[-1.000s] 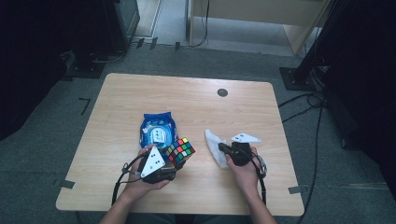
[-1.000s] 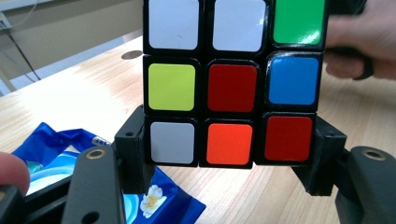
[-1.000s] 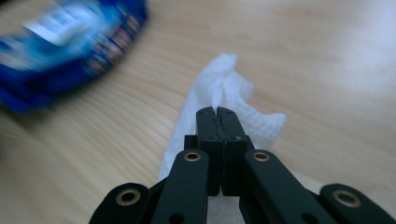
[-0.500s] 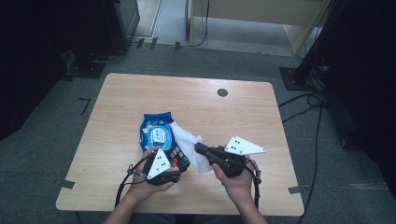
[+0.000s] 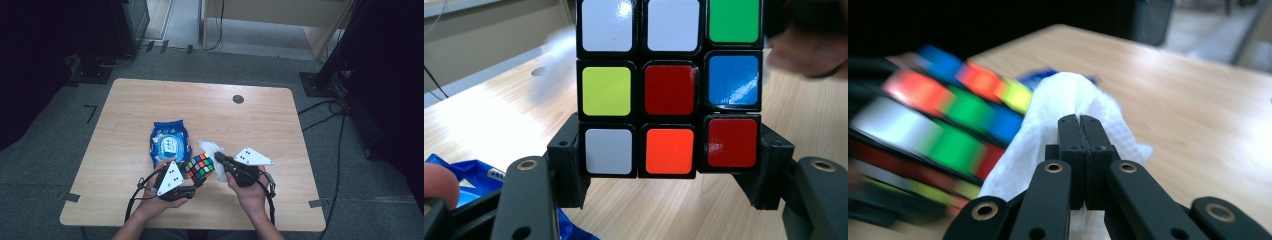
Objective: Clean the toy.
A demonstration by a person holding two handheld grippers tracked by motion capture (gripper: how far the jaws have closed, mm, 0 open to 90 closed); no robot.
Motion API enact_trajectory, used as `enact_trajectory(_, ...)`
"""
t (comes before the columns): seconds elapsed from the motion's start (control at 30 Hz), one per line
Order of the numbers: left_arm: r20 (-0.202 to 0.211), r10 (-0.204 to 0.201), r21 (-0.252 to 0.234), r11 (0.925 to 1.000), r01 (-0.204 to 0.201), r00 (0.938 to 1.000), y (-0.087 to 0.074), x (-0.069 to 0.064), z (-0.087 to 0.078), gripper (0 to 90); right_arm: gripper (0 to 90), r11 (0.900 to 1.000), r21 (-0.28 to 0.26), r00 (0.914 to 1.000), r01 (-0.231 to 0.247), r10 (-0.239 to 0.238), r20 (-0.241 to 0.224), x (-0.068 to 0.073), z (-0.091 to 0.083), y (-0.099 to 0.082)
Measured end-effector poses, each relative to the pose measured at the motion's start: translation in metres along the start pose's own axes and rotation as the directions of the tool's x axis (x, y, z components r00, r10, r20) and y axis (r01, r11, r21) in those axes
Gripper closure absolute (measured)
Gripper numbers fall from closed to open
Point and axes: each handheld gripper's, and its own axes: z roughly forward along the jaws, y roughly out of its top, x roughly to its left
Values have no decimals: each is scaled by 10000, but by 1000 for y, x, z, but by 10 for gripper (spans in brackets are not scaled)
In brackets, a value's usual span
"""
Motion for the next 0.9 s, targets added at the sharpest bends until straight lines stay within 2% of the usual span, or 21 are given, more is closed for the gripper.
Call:
enact_trajectory(0.1, -192, 34, 185, 9998, -30, 9998, -1, 3, 0, 343, 900, 9988, 161, 9985, -456, 451, 300, -12, 0, -7)
enact_trajectory(0.17, -261, -4, 326, 9995, 13, 9997, -3, 5, 1, 342, 900, 9986, -156, 9986, -513, 515, 152, -12, -8, -2)
enact_trajectory(0.2, -320, -32, 365, 9993, 43, 9995, -4, 5, 2, 342, 900, 9982, -371, 9989, -469, 469, -17, -9, -12, 3)
enact_trajectory(0.27, -355, -66, 454, 9989, 82, 9993, -5, 5, 4, 342, 900, 9948, -909, 9968, -459, 397, -689, 0, -22, 16)
enact_trajectory(0.37, -272, 11, 527, 9986, 4, 9996, -5, 2, 6, 342, 900, 9870, -1585, 9846, -267, -14, -1746, 20, -33, 31)
enact_trajectory(0.43, -170, 66, 453, 9990, -58, 9998, -3, 0, 6, 342, 900, 9843, -1767, 9764, -14, -368, -2128, 33, -33, 36)
enact_trajectory(0.5, -52, 110, 310, 9995, -109, 9999, -1, -3, 4, 342, 900, 9866, -1630, 9727, 56, -432, -2279, 39, -28, 34)
enact_trajectory(0.6, 106, 11, 120, 9999, -12, 9999, 2, -3, 2, 342, 900, 9920, -1239, 9762, -248, -27, -2171, 36, -15, 22)
enact_trajectory(0.67, 122, 21, 168, 9999, -23, 9999, 1, -2, 2, 342, 900, 9902, -1311, 9788, -472, 197, -2037, 31, -12, 15)
enact_trajectory(0.73, 196, -139, 125, 9998, 136, 9997, 0, -1, 2, 342, 900, 9923, -1211, 9874, -260, 66, -1584, 26, -10, 12)
enact_trajectory(0.8, 212, -176, 99, 9998, 174, 9996, 0, 0, 2, 342, 900, 9927, -1129, 9905, -429, 275, -1347, 19, -8, 7)
enact_trajectory(0.9, 222, -259, -65, 9996, 261, 9994, 1, 2, 0, 342, 900, 9967, -635, 9965, -515, 471, -693, 3, -2, -2)
